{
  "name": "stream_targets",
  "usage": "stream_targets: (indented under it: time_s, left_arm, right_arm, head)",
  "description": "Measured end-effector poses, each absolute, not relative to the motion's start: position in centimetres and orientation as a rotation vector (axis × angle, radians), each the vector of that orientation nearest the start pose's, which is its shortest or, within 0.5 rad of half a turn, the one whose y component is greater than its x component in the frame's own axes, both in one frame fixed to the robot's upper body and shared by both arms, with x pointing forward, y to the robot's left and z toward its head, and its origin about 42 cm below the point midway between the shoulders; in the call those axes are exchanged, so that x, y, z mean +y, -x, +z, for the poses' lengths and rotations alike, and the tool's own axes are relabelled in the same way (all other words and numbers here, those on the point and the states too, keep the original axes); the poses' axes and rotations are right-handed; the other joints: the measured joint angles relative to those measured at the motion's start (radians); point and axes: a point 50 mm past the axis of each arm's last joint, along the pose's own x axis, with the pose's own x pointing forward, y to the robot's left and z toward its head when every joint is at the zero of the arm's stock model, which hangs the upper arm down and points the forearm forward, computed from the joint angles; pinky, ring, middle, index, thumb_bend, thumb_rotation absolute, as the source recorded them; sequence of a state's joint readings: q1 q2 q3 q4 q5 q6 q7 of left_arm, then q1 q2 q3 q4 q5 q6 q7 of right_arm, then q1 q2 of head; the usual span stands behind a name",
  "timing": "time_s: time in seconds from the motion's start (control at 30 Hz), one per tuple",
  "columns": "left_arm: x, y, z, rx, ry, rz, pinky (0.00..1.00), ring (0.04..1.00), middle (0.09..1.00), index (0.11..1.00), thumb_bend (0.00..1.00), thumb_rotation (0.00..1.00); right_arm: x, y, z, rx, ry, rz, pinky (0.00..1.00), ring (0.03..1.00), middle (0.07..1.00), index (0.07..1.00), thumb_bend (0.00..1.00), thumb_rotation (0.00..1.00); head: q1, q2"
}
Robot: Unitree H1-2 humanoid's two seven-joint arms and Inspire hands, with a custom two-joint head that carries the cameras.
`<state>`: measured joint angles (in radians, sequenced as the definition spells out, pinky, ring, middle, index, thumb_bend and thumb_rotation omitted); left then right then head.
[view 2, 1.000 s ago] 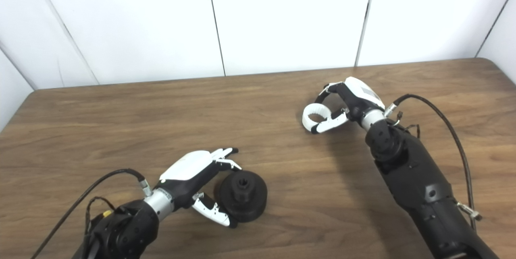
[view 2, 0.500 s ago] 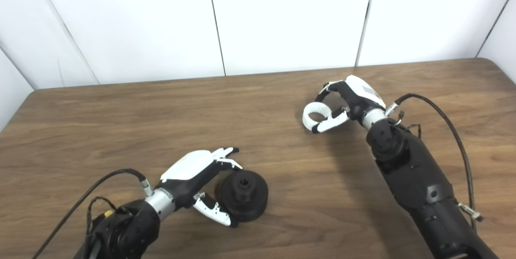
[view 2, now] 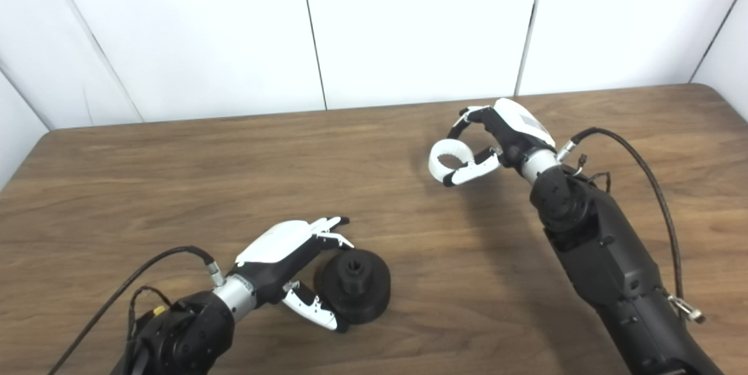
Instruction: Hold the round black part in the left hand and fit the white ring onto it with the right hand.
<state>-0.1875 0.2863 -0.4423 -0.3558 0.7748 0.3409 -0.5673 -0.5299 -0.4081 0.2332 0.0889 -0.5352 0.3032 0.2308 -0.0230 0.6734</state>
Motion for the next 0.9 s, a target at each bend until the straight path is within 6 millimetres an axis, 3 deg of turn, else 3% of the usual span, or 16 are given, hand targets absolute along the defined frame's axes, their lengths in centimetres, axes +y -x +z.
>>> stream_targets:
  time_s: [0.5, 0.57, 0.63, 0.9]
  left_arm:
    - [15.8, -29.3, 18.3, -0.048, -1.079, -0.648, 0.94, 1.0, 1.0, 0.704, 0.93, 0.26]
    - [15.8, -29.3, 18.3, -0.049, -1.08, -0.645, 0.94, 1.0, 1.0, 0.704, 0.93, 0.26]
    - [15.8, -29.3, 18.3, -0.05, -1.082, -0.642, 0.93, 1.0, 1.0, 0.705, 0.93, 0.26]
    - [15.8, -29.3, 18.3, -0.051, -1.081, -0.637, 0.93, 1.0, 1.0, 0.701, 0.94, 0.26]
  right_arm:
    - [-23.7, -41.0, 26.8, -0.139, 0.969, 0.226, 0.89, 0.935, 0.855, 0.568, 0.84, 0.23]
    - [-23.4, -40.6, 27.3, -0.163, 0.965, 0.231, 0.9, 0.938, 0.856, 0.523, 0.65, 0.18]
    - [-23.2, -40.4, 27.6, -0.172, 0.957, 0.243, 0.91, 0.943, 0.858, 0.497, 0.55, 0.16]
    - [-22.3, -38.5, 27.7, -0.203, 0.924, 0.302, 0.89, 0.931, 0.852, 0.49, 0.52, 0.15]
  head:
    - [-0.002, -0.002]
    - [-0.002, -0.002]
    - [-0.003, 0.002]
    - [-0.003, 0.002]
